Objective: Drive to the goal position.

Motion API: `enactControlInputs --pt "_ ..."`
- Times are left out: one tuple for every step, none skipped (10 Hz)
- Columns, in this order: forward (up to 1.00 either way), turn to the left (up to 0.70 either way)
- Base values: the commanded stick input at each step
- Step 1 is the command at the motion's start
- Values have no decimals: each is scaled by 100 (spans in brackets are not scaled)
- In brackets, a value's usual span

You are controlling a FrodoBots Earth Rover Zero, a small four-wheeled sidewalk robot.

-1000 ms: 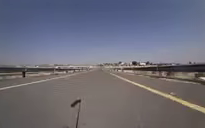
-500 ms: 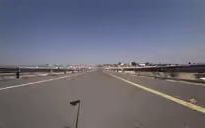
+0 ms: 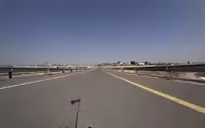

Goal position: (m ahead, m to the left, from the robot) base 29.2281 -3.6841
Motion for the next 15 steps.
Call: enactControlInputs --pt "100 0" --pt "100 0" --pt "100 0" --pt "100 0" --pt "100 0" --pt "100 0" --pt "100 0" --pt "100 0" --pt "100 0" --pt "100 0" --pt "100 0" --pt "100 0" --pt "100 0" --pt "100 0" --pt "100 0"
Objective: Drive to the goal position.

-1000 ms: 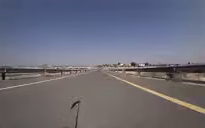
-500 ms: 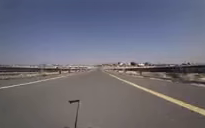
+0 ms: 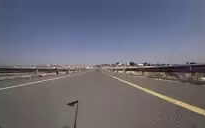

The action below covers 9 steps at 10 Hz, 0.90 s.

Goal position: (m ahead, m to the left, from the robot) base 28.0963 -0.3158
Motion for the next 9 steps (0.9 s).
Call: enactControlInputs --pt "100 0" --pt "100 0" --pt "100 0" --pt "100 0" --pt "100 0" --pt "100 0" --pt "100 0" --pt "100 0" --pt "100 0"
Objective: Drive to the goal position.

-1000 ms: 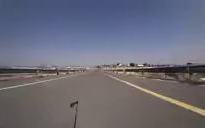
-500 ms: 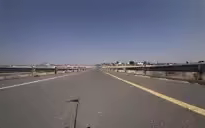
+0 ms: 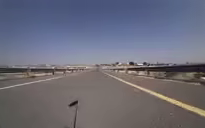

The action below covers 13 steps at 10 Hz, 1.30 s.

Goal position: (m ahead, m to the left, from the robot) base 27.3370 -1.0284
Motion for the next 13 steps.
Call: enactControlInputs --pt "100 0" --pt "100 0" --pt "100 0" --pt "100 0" --pt "100 0" --pt "100 0" --pt "100 0" --pt "100 0" --pt "100 0" --pt "100 0" --pt "100 0" --pt "100 0" --pt "100 1"
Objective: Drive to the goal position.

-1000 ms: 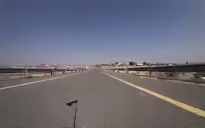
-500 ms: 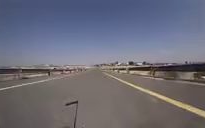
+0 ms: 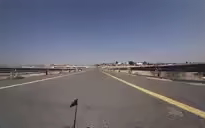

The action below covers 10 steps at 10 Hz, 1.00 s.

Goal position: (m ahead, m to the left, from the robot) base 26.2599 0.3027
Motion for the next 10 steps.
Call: enactControlInputs --pt "100 1" --pt "100 0" --pt "100 0" --pt "100 7" --pt "100 29" --pt "100 38" --pt "100 28" --pt "100 0" --pt "100 0" --pt "100 0"
